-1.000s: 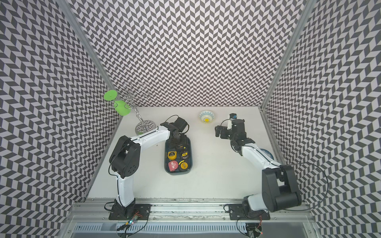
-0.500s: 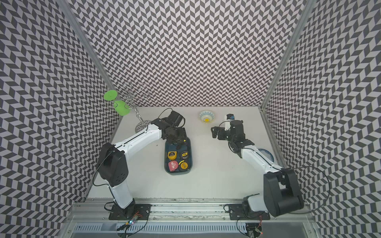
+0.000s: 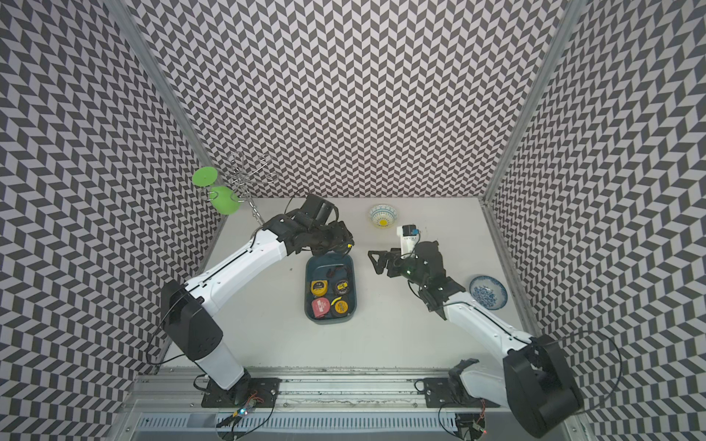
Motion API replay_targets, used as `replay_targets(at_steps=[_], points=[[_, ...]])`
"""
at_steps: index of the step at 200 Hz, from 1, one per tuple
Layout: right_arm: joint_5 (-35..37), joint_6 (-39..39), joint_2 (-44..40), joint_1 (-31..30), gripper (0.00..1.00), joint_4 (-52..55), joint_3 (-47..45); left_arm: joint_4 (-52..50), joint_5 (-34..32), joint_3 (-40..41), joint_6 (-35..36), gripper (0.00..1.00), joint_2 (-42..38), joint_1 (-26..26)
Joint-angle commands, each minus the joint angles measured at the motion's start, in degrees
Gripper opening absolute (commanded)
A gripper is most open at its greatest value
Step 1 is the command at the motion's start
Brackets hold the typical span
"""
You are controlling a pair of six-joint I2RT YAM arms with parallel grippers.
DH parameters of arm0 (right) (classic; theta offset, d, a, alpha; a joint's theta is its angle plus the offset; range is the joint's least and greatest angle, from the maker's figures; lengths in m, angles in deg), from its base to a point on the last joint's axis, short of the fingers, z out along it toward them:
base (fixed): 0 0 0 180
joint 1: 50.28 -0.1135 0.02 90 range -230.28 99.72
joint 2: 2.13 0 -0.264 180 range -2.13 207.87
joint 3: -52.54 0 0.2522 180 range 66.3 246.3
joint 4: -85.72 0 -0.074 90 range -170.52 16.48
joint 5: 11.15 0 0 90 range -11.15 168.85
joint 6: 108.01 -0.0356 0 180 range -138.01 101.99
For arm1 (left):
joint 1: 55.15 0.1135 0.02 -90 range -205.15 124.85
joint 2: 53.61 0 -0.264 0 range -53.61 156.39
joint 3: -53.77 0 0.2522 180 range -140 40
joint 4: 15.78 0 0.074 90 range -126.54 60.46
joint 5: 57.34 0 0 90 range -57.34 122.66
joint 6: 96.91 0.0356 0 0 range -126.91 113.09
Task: Take the tape measure out of the storage box
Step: Pick up the tape measure from the storage box, then place the tape measure at the center of the board.
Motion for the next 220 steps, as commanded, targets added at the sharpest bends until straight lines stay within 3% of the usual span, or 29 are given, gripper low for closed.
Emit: replay_targets(at_steps=[1, 77, 109, 159, 192, 220], points=[[-1.68, -5.66, -1.8, -1.62, 1.0, -11.22, -2.59, 7.68, 3.62, 1.94, -3.96, 0.0, -2.35, -0.83], [-3.23, -8.29, 1.28, -5.09, 1.0, -18.49, -2.95, 14.53, 5.8, 3.37, -8.51, 0.0, -1.52, -4.9], [-3.23, -9.96, 2.59, -5.21, 0.95, -22.07, -3.53, 15.44, 6.01, 3.43, -9.41, 0.0, -1.19, -6.11], [-2.36, -12.21, 3.37, -5.19, 0.71, -26.42, -4.31, 16.16, 6.72, 3.72, -9.85, 0.0, -1.18, -6.9], [-2.6, -12.57, 4.56, -5.27, 0.44, -25.91, -3.77, 16.82, 7.07, 3.89, -9.85, 0.0, -1.08, -6.82], [-2.18, -12.96, 4.5, -5.27, 0.27, -26.05, -4.26, 17.48, 7.72, 4.13, -9.85, 0.0, -0.83, -6.87]])
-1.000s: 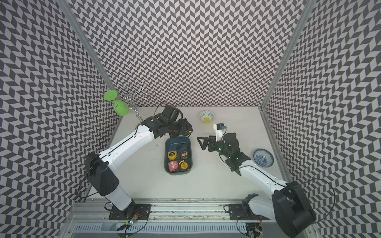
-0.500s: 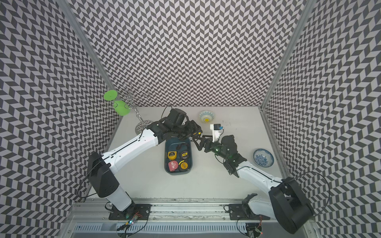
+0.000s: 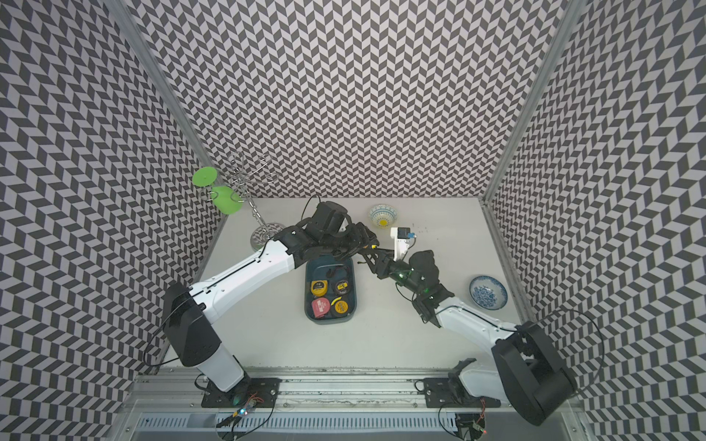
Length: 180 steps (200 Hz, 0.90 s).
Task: Take the tape measure out of the storage box
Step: Place the tape measure at the center of the board.
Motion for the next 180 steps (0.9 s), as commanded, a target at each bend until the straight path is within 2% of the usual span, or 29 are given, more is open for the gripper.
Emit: replay_targets(at_steps=[1, 43, 47, 60, 68, 83, 88, 120, 180], points=[[0.19, 1.3, 0.26, -0.48, 0.27, -3.16, -0.5, 3.58, 1.19, 0.23, -0.13, 0.0, -0.08, -0.57], [0.6, 1.27, -0.68, -0.54, 0.05, -2.69, -0.52, 4.96, 2.28, 1.12, 0.14, 0.0, -0.09, -0.56], [0.62, 1.32, -0.7, -0.54, 0.04, -2.58, -0.43, 5.15, 2.4, 1.21, 0.14, 0.06, -0.09, -0.61], [0.75, 1.58, -0.99, -0.52, 0.0, -1.78, -0.16, 5.55, 2.56, 1.21, 0.35, 0.45, -0.06, -0.56], [0.88, 1.75, -1.22, -0.58, 0.0, -1.27, 0.08, 5.73, 2.56, 1.21, 0.69, 0.65, -0.07, -0.59], [1.84, 1.75, -1.38, -0.44, 0.0, -0.03, 0.39, 5.41, 1.93, 0.81, 1.55, 0.93, -0.05, -0.3], [2.28, 1.54, -1.38, -0.38, 0.0, 0.63, 0.61, 5.08, 1.48, 0.61, 1.9, 0.99, -0.1, -0.25], [2.59, 1.17, -1.05, 1.31, 0.0, 3.69, 1.27, 0.78, -1.77, -0.38, 5.4, 1.0, -0.45, 1.18], [-7.02, -3.23, 5.82, 11.69, 0.0, 4.84, 1.36, -5.88, -6.76, 3.6, 13.27, 1.0, -2.27, 5.04]])
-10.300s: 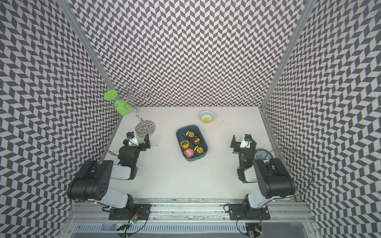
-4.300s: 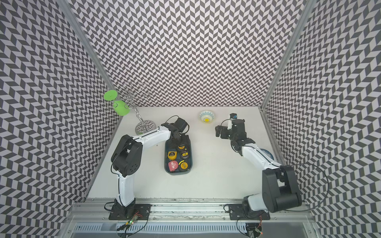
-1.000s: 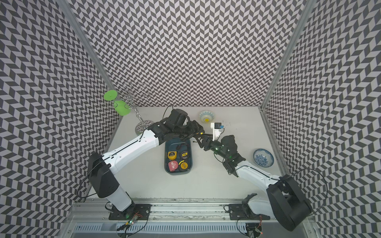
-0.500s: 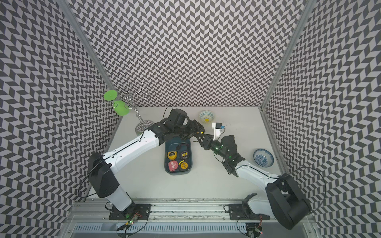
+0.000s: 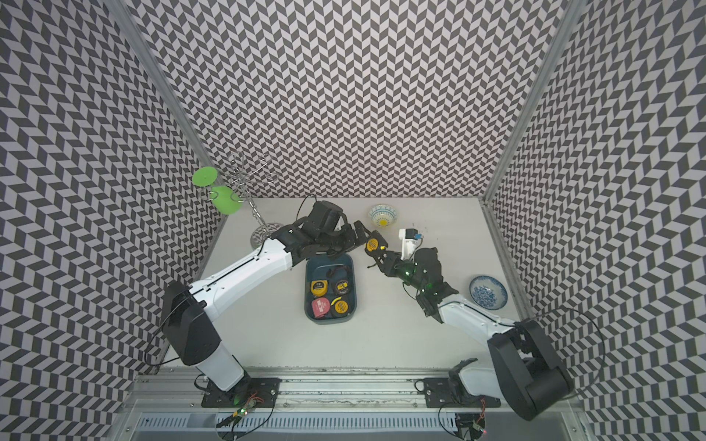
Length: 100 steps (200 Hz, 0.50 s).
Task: Take the tape measure out of the storage box
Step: Place the tape measure at the center of the board.
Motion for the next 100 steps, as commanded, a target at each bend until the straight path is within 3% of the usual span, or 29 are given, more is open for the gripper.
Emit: replay_targets(at_steps=[1, 46, 100], points=[[-5.27, -2.05, 3.26, 4.04, 0.0, -2.88, 1.5, -3.75, -3.17, 2.13, 4.75, 1.0, -2.32, 1.56], [-10.57, -3.46, 11.56, 11.34, 0.0, -3.43, 1.84, -6.44, -4.09, 5.16, 7.35, 1.0, -2.81, 3.33], [-9.88, -4.46, 16.83, 14.97, 0.0, 1.47, 2.91, -7.2, -3.74, 6.11, 8.11, 1.0, -2.25, 3.86]])
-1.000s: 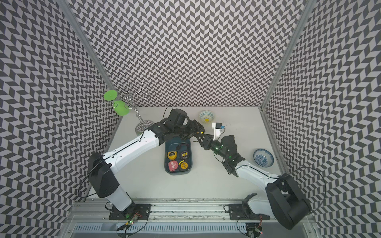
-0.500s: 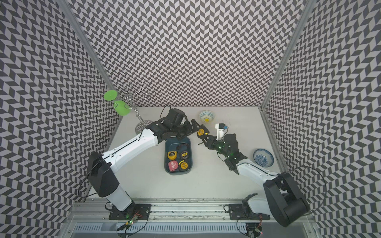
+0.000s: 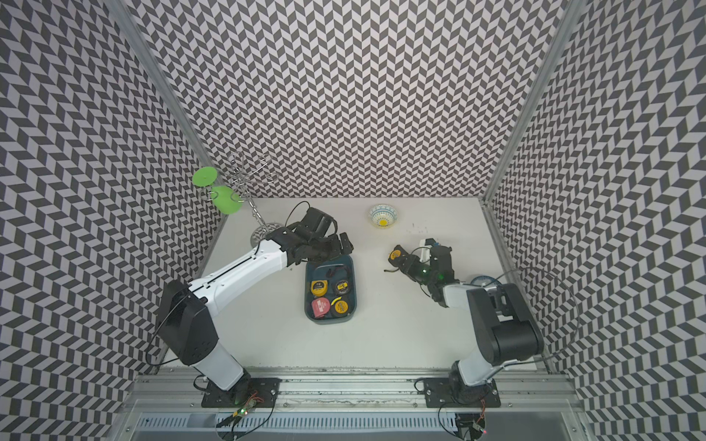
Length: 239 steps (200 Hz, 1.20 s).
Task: Take the tape measure out of the storage box
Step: Place the tape measure at the center of the board.
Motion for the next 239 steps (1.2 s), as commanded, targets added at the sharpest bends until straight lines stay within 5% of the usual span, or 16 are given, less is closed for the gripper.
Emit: replay_targets(at_steps=[1, 24, 138, 239], points=[[-1.66, -0.67, 1.22, 0.94, 0.0, -1.98, 2.23, -1.11, -0.53, 0.43, 1.4, 1.0, -1.4, 0.37], [-2.16, -1.11, 2.84, 1.64, 0.01, -0.91, 2.29, -1.0, -0.18, 0.85, 1.34, 1.0, -1.39, 0.37], [-0.1, -1.47, 2.61, 2.26, 0.6, 7.38, 2.62, -1.93, 0.4, 2.39, 1.56, 1.0, -2.79, 0.61], [3.02, 2.35, -4.44, 2.19, 0.93, 19.52, 3.06, -3.89, 1.35, 4.13, 3.71, 1.0, -1.67, -0.35]])
